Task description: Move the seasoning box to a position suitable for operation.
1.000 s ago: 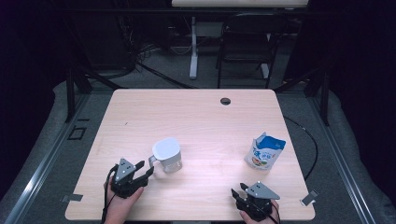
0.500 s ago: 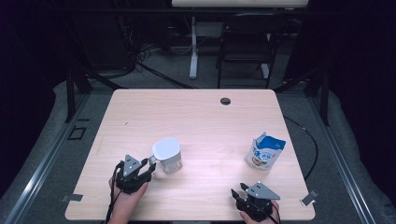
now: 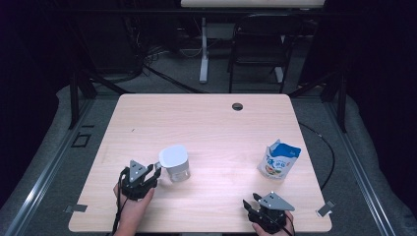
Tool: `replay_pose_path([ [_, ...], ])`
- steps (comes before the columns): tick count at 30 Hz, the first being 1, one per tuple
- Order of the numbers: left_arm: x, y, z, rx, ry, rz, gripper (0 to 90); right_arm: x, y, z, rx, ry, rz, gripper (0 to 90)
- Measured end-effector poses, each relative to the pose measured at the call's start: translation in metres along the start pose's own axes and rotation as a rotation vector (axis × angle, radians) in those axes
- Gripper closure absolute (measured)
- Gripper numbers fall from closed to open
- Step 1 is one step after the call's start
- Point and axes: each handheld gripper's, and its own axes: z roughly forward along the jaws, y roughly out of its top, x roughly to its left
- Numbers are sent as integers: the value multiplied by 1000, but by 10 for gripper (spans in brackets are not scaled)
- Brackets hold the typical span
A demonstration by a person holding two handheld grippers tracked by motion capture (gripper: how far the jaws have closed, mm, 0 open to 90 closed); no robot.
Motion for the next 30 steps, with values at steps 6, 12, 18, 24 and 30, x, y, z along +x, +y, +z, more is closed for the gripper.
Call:
replay_pose_path([
  [6,3,7,4,-8,4,-18,644,0,0,0,0,-1,-1,539],
  [12,1,12,8,4,26,3,685,1,0,0,5,3,-6,538],
  [18,6,11,10,8,8,1,714,1,0,0,8,5,-8,538],
  [24,10,10,10,5,-28,-22,735,1,-1,2,6,13,8,538],
  [30,7,10,8,-2,-47,-3,798,0,-1,1,2,10,13,538],
])
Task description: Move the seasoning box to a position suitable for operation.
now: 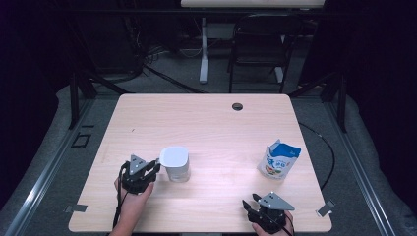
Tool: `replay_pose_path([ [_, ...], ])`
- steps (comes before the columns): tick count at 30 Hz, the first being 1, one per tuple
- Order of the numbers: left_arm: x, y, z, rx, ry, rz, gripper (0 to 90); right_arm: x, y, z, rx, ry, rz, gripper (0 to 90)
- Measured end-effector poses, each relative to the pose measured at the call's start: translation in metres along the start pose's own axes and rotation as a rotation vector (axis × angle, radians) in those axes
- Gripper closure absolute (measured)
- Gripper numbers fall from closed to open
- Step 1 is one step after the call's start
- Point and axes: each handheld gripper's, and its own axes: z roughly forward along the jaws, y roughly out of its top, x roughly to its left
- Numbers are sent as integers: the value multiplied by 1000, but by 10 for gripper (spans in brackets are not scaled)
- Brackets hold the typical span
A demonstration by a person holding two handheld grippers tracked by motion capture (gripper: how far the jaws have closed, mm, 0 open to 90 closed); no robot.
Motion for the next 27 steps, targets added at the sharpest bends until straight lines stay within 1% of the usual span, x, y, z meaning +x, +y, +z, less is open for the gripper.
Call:
replay_pose_path([
  [1,0,0,0,0,0,0,820,0,0,0,-1,1,2,538],
  [4,-5,0,-2,3,10,26,824,-1,0,0,-2,2,4,538],
  [6,-5,0,-1,-1,5,35,825,-1,0,0,-2,1,2,538],
  [8,-5,0,-1,2,0,29,825,-1,0,0,-5,2,6,538],
  [13,-8,-1,-4,3,3,37,826,-1,0,-1,-1,-1,0,538],
  [15,-9,-2,-5,4,1,29,827,-1,0,0,-2,2,4,538],
  [16,-9,-2,-6,3,-1,35,827,-1,0,0,-1,1,3,538],
  [17,-10,-3,-6,-1,1,30,827,-1,0,0,-1,1,3,538],
  [22,-14,-5,-9,0,-6,37,829,0,0,0,-2,1,1,538],
  [27,-18,-7,-12,3,-8,34,830,0,0,0,0,1,1,538],
])
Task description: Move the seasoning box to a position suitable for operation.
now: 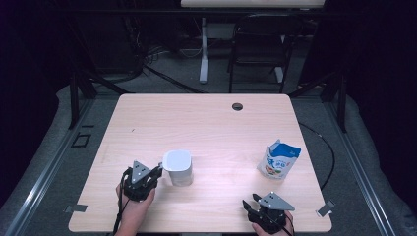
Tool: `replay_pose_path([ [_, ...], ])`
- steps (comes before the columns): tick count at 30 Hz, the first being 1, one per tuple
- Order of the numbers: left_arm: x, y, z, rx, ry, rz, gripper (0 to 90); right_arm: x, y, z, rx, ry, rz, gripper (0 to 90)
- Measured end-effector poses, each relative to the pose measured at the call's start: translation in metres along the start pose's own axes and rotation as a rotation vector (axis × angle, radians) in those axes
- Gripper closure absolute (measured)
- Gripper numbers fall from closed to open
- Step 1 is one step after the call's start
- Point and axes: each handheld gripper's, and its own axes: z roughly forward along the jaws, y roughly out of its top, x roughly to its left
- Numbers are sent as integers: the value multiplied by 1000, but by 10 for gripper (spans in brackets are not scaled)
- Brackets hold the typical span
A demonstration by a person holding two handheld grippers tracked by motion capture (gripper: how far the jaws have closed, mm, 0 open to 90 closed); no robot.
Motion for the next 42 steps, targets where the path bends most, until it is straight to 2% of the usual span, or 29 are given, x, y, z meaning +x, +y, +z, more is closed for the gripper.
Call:
replay_pose_path([
  [9,-12,-2,-5,4,3,2,832,1,0,0,1,1,-4,538],
  [24,-35,-3,-11,18,-29,16,832,1,0,0,1,-2,-5,538],
  [42,-58,-9,-20,22,-26,33,836,3,-1,0,-6,0,-9,538],
])
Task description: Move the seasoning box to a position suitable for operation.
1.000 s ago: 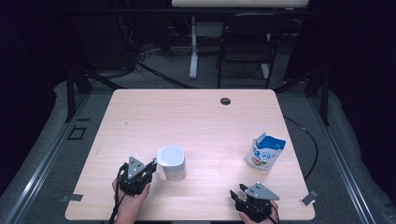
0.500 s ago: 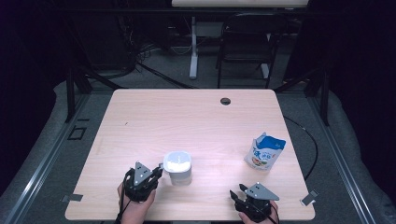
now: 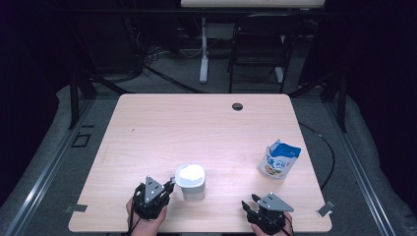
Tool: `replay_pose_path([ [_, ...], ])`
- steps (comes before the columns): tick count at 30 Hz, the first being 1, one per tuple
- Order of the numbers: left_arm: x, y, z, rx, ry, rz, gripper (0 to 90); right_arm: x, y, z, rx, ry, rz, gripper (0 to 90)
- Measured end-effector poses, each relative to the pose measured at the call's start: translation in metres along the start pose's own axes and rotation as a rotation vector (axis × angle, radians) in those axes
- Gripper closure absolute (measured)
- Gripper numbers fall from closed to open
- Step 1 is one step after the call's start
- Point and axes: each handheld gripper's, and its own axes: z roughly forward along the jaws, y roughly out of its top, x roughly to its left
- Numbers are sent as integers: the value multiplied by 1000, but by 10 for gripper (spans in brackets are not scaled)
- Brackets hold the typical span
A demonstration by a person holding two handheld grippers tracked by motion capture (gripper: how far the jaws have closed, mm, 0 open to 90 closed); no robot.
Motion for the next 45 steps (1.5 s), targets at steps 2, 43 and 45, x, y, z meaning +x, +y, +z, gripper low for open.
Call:
replay_pose_path([
  [2,-2,0,0,1,-3,7,836,0,0,0,1,1,3,538],
  [43,-12,-3,-5,-16,-32,17,816,0,0,0,4,-2,0,538],
  [45,-11,-2,-7,-17,-40,22,810,0,0,0,7,-3,-1,538],
])
